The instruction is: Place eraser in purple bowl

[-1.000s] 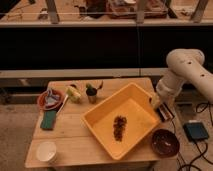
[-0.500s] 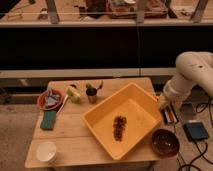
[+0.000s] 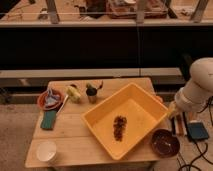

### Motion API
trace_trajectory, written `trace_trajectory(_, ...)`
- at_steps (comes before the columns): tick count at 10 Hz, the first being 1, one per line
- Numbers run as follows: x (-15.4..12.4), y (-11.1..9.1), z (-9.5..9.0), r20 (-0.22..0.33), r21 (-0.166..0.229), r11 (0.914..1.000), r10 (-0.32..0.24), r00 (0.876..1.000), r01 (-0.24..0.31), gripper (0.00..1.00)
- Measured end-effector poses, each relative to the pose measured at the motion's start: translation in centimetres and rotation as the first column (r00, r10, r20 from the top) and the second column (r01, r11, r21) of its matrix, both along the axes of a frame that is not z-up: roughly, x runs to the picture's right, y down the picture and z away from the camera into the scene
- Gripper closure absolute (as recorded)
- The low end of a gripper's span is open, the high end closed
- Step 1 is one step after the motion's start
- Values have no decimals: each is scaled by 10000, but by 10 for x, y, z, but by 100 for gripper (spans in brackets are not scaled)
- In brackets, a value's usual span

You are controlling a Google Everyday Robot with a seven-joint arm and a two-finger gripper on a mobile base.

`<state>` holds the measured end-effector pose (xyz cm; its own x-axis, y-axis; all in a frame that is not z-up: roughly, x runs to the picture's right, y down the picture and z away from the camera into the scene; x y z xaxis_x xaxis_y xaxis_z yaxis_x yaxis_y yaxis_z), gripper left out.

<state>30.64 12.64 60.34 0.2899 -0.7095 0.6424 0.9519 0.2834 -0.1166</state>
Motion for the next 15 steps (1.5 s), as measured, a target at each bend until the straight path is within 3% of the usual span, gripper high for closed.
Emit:
trace_trajectory(2, 15, 43, -3, -768, -150, 9940, 1071, 9913, -1085, 100)
trace_trajectory(3, 19, 63, -4, -882, -5, 9891, 1465, 9853, -1471, 100)
trace_trajectory(5, 18, 81, -4, -654, 241, 9854, 1699, 9833, -1687, 100)
trace_trajectory(10, 16, 81, -2, -656, 241, 9871, 1597, 9850, -1584, 100)
trace_trajectory(15, -1, 97, 31, -879, -74, 9894, 1435, 9857, -1447, 100)
